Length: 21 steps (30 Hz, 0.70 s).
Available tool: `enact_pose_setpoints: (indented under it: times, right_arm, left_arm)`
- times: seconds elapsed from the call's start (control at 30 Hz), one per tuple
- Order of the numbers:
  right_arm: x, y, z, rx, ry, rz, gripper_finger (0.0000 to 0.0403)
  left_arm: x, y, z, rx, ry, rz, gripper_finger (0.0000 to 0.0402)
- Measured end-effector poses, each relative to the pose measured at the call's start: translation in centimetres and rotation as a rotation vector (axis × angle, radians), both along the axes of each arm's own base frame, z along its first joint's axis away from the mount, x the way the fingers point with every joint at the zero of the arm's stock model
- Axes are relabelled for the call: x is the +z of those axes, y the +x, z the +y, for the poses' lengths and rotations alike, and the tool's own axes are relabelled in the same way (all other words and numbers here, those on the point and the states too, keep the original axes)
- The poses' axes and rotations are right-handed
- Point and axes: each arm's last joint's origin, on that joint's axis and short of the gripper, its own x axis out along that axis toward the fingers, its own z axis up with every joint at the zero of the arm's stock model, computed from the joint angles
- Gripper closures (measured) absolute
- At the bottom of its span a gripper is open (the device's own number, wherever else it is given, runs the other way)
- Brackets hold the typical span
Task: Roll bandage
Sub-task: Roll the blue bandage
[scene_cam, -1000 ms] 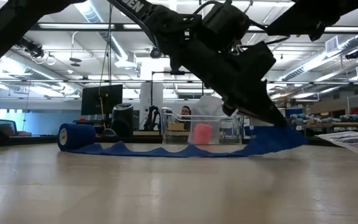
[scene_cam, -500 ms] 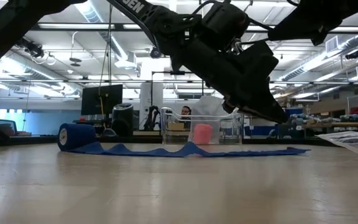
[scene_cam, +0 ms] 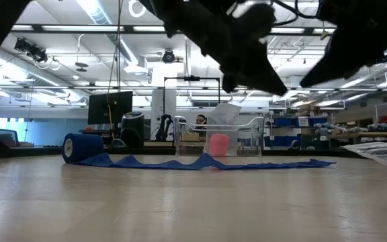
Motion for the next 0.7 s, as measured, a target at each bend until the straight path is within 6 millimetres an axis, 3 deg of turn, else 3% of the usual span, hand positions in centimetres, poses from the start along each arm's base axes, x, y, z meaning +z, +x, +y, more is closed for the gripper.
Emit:
enact_pose_setpoints:
  times: [0.17, 0.33, 0.5, 0.7]
  right_arm:
    - [-2.3, 1.4, 1.0, 0.039, 0.011, 0.065, 0.0396]
    - [-4.0, 2.3, 0.9, 0.036, 0.015, 0.122, 0.04]
    - [-5.2, 3.2, -0.6, -0.026, 0.018, 0.174, 0.0399]
    - [-7.1, 4.1, -3.1, -0.106, 0.034, 0.289, 0.0401]
  left_arm:
    - [1.0, -3.8, -1.8, 0.07, -0.031, 0.01, 0.0398]
    - [1.4, -9.0, -3.8, 0.169, -0.128, -0.117, 0.04]
    - [1.3, -14.4, -5.9, 0.229, -0.278, -0.301, 0.04]
    - [0.8, -19.2, -8.6, 0.268, -0.283, -0.363, 0.0401]
